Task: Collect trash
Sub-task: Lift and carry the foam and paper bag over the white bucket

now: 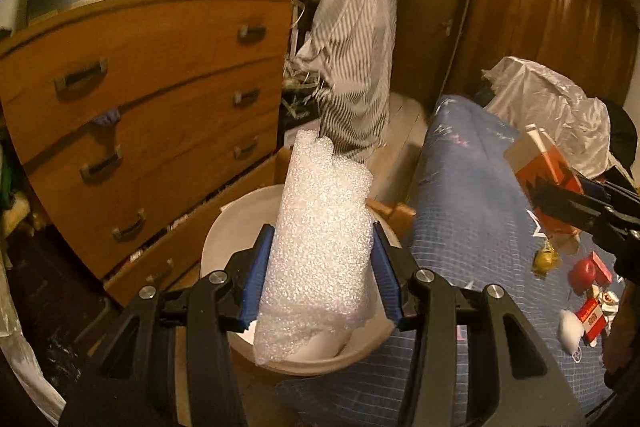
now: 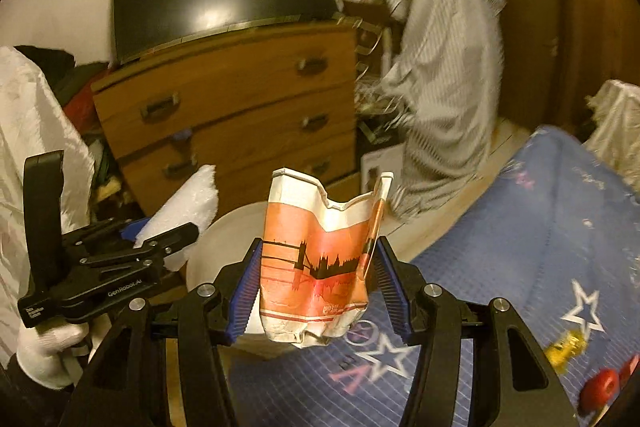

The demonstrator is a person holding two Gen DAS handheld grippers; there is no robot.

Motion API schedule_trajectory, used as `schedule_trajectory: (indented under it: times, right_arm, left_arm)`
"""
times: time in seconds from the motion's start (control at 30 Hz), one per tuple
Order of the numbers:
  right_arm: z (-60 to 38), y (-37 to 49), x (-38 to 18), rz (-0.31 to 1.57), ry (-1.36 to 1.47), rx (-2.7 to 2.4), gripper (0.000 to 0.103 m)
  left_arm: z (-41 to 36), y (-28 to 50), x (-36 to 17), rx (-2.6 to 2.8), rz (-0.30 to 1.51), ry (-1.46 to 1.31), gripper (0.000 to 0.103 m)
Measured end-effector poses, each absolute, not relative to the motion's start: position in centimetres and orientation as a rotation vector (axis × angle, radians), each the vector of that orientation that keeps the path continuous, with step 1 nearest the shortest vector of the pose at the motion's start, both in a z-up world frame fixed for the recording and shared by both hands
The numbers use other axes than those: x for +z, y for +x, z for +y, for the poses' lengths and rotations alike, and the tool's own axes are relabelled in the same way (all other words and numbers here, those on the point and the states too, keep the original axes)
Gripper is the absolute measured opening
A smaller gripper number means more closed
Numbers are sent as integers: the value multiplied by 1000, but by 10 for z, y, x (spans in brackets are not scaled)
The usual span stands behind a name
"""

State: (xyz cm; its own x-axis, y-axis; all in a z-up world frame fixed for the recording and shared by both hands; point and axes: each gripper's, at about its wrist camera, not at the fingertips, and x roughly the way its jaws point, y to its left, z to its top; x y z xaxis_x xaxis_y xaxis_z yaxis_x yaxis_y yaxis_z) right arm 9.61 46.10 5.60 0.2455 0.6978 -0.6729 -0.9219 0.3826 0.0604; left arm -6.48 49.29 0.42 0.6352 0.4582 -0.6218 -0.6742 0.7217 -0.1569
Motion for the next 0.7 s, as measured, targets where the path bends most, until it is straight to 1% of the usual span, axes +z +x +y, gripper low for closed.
schedule_trajectory:
  times: [0.17, 0.4, 0.7]
  right_arm:
    - [523, 115, 21, 843, -465, 1178, 56]
    - [583, 132, -20, 986, -561, 1187, 56]
    - [601, 146, -50, 1070, -555, 1179, 56]
  left_arm:
    - [524, -60, -5, 661, 637, -419, 46]
    - [555, -48, -32, 643, 736, -458, 46]
    - [577, -45, -60, 624, 801, -498, 46]
